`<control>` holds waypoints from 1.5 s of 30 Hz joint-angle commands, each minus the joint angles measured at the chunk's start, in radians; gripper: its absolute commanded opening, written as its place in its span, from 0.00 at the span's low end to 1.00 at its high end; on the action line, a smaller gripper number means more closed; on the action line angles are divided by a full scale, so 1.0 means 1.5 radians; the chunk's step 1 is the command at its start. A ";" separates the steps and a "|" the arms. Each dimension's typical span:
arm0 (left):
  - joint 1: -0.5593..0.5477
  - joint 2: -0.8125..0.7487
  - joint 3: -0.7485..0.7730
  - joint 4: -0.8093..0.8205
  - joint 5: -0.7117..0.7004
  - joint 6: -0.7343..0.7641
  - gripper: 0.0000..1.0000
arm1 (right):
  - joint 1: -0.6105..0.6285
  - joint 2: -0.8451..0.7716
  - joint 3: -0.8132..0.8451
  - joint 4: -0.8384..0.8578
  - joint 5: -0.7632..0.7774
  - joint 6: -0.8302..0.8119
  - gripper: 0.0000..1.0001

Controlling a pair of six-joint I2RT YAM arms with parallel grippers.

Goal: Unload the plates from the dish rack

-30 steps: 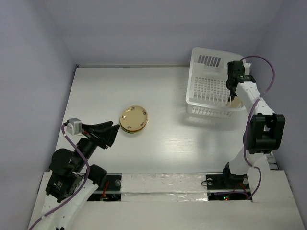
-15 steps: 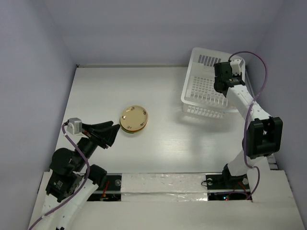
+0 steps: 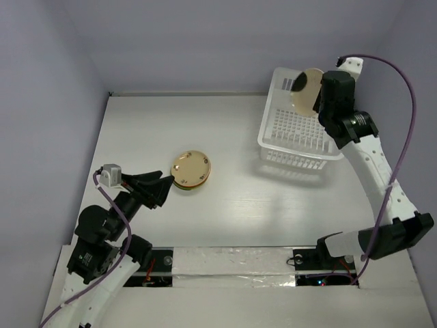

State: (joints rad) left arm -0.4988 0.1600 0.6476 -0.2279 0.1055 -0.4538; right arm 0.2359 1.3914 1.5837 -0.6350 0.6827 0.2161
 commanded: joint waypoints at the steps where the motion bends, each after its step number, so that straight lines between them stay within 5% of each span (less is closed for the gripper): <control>1: 0.014 0.020 0.001 0.036 0.014 0.002 0.51 | 0.074 -0.021 0.016 0.048 -0.163 0.072 0.00; 4: 0.014 0.029 0.001 0.033 0.008 0.002 0.54 | 0.138 -0.028 -0.055 0.119 -0.299 0.117 0.00; 13: 0.051 0.056 0.001 0.035 0.003 0.001 0.61 | 0.311 0.083 -0.203 0.398 -0.453 0.245 0.00; 22: 0.089 0.089 -0.002 0.043 0.020 0.002 0.61 | 0.348 0.276 -0.173 0.472 -0.544 0.308 0.00; 28: 0.103 0.095 -0.004 0.044 0.023 0.002 0.60 | 0.348 0.313 -0.177 0.467 -0.523 0.327 0.00; 34: 0.117 0.095 -0.004 0.048 0.029 0.003 0.60 | 0.361 0.317 -0.196 0.452 -0.522 0.325 0.14; 40: 0.123 0.097 -0.006 0.049 0.030 0.002 0.60 | 0.367 0.299 -0.198 0.429 -0.501 0.310 0.42; 45: 0.123 0.098 -0.006 0.049 0.031 0.002 0.60 | 0.367 0.268 -0.208 0.424 -0.476 0.304 0.51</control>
State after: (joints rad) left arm -0.3187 0.2920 0.6472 -0.2131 0.1356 -0.4538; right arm 0.7803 1.8709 1.2766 -0.0200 -0.0738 0.6857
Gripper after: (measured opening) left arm 0.604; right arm 0.487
